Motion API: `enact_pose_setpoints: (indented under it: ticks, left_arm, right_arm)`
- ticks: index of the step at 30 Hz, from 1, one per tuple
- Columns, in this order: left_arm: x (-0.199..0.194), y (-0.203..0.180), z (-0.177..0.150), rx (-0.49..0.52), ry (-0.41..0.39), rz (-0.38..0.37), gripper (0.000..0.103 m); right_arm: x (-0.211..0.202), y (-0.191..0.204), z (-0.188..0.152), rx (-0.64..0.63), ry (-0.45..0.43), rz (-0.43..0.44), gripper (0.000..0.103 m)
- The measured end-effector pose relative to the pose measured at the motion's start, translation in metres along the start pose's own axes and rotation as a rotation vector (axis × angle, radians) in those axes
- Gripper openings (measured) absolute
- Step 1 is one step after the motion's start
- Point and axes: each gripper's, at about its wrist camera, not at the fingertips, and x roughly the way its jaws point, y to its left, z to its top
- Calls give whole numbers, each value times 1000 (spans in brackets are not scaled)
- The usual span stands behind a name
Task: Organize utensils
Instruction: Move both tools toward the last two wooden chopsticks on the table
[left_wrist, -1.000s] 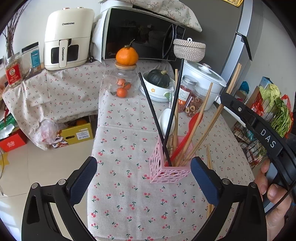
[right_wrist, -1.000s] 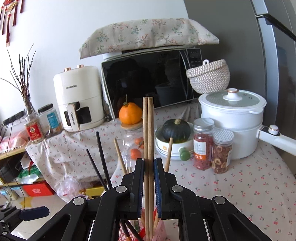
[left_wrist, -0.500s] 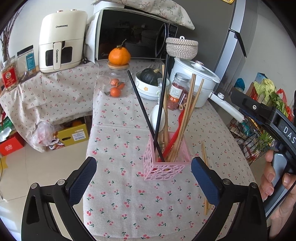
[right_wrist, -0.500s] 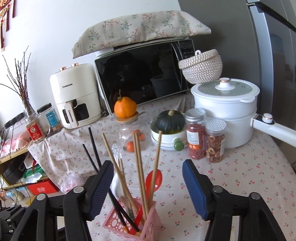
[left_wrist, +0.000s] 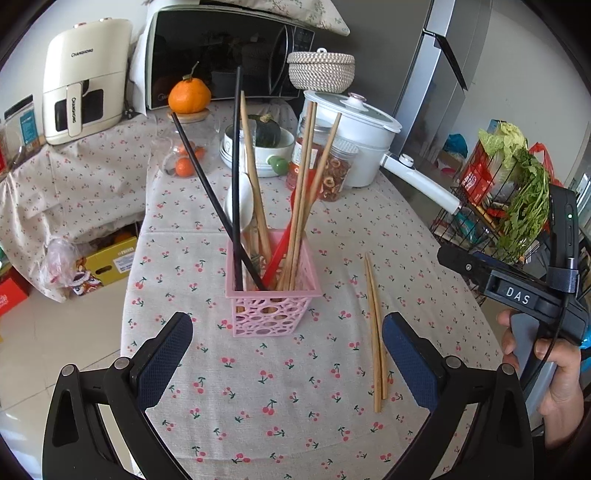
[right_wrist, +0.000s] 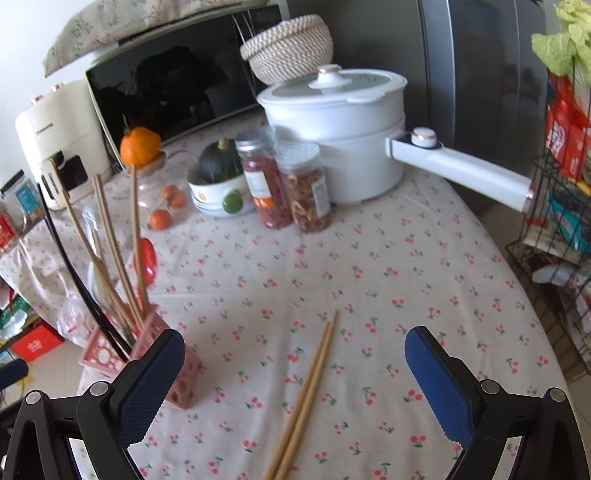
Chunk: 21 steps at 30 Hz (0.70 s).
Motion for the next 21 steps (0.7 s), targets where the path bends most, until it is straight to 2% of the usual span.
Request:
enact_pose_setpoints:
  ticks: [6,12,16,21]
  left_arm:
    - [19,-18,-11,53,48,-4,103]
    - [42,-26,-22,75,87,-10,103]
    - [56,-30,-30,93,123,-25,103]
    - [65,-32,-35,111,145,-32,103]
  right_arm:
    - [29,-26,-24,-57,80,-80,99]
    - [60,-50,-34,-16,148,-57,99]
    - [79,-51,-39,-30,172,-55,99]
    - [100,-42,-48,-108,208,-85,99]
